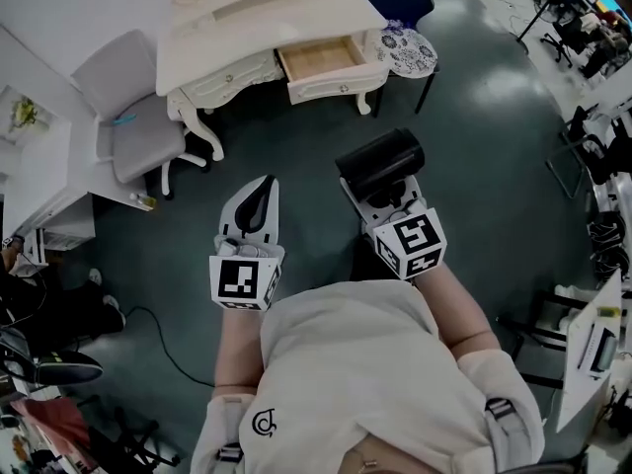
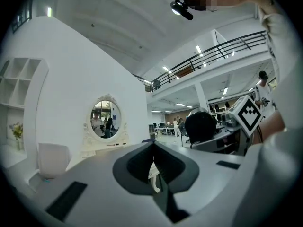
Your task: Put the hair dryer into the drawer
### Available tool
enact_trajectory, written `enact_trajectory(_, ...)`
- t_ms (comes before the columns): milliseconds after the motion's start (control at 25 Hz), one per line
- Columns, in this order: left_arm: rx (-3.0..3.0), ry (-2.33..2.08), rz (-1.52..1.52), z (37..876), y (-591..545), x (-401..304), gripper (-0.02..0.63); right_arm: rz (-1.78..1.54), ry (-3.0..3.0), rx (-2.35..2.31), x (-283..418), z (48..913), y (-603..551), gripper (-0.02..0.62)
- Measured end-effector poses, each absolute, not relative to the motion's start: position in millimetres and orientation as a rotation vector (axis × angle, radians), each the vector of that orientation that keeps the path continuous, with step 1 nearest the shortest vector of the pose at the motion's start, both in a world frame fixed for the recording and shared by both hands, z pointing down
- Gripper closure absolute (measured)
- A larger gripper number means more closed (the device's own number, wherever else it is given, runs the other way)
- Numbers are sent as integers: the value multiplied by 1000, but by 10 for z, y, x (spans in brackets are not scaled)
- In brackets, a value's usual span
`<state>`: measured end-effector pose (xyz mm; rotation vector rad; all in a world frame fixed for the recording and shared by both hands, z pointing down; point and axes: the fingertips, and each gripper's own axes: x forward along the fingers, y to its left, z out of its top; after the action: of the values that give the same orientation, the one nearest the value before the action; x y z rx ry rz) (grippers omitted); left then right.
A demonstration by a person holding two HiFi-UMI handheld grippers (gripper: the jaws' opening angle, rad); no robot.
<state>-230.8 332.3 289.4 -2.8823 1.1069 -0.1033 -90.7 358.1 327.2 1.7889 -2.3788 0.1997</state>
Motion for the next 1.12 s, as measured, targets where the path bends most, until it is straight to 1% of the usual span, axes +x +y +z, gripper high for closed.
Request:
enact_trajectory(280,-2834,1269,-104,3006,2663,-1907,594,202,-2438,1671,-443,3425,2863,357)
enact_trajectory(760,-2750,1448,-108,3041,1608,-669,594,196,-2531,1424,650,3544,1715,357)
enact_trajectory(880,-2739,1463,-131,3096,1428,-475,594,193,-2539,1377,783,3617,1484,357)
enact_trajectory(1120,-2761,1438,-206,3260,1039,-302,594,306,-2559,1328,886,3810,1006,357)
